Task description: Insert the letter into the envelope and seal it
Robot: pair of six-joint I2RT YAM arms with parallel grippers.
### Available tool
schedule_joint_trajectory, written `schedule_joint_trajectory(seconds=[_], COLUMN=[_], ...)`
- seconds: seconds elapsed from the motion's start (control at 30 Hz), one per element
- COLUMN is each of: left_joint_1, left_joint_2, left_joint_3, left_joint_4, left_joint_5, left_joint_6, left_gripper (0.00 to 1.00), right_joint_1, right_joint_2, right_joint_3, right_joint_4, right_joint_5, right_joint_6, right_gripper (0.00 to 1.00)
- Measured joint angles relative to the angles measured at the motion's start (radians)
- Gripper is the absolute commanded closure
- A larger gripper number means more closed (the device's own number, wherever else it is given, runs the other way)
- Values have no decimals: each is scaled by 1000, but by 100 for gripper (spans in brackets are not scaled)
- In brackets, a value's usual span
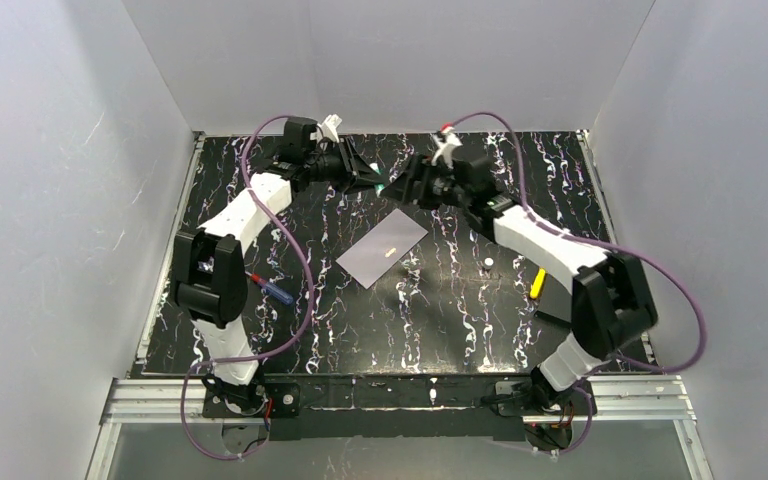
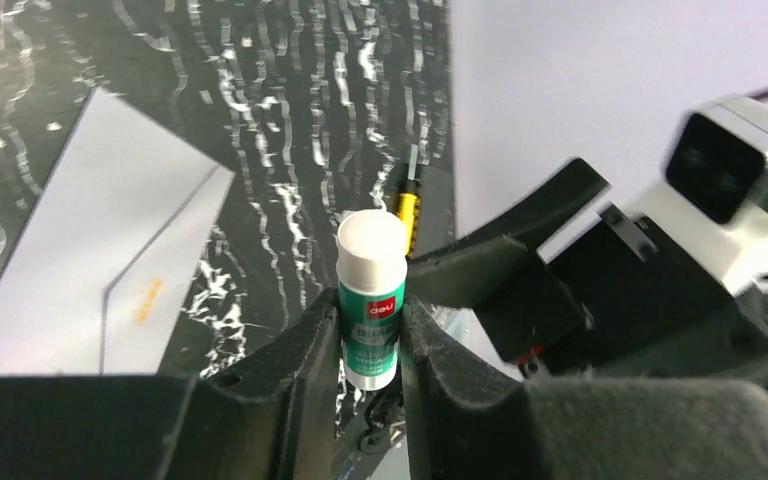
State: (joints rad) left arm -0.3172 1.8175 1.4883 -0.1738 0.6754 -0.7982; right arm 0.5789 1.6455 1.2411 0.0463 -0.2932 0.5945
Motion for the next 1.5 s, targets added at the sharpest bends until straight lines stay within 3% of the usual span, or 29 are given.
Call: schedule_joint_trajectory(seconds=[0.13, 0.27, 0.4, 0.6, 0.8, 0.87, 0.97, 1.07, 1.27, 1.5], left_joint_1=[16, 17, 16, 16, 20, 20, 20, 24, 28, 34], left_joint_2=[-38, -66, -91, -110, -113, -113, -113, -118, -119, -57], left_joint_3=[-38, -38, -37, -37, -41, -42, -44, -58, -40, -40], left_joint_4=[127, 195, 227, 278, 323, 331, 339, 326, 84, -126], left_joint_5=[103, 156, 192, 219, 223, 222, 211, 159, -9, -164], left_joint_6=[-47, -91, -160, -262, -328, -339, -350, -350, -237, -134], left_gripper=[100, 100, 100, 100, 100, 100, 100, 100, 100, 100], right_joint_1=[-55, -43, -29, -29, -30, -31, -32, -29, 22, 124], right_joint_2=[-122, -130, -130, -115, -99, -99, -96, -86, -17, 139], right_joint_3=[-182, -249, -272, -274, -274, -273, -258, -196, -8, 186], right_joint_4=[273, 474, 568, 673, 719, 722, 702, 585, 210, -94], right_joint_5=[-34, -47, -45, -42, -43, -43, -48, -49, 34, 194], right_joint_6=[279, 497, 650, 767, 810, 810, 781, 665, 292, -27], right_gripper=[23, 26, 42, 69, 69, 79, 98, 99, 99, 99])
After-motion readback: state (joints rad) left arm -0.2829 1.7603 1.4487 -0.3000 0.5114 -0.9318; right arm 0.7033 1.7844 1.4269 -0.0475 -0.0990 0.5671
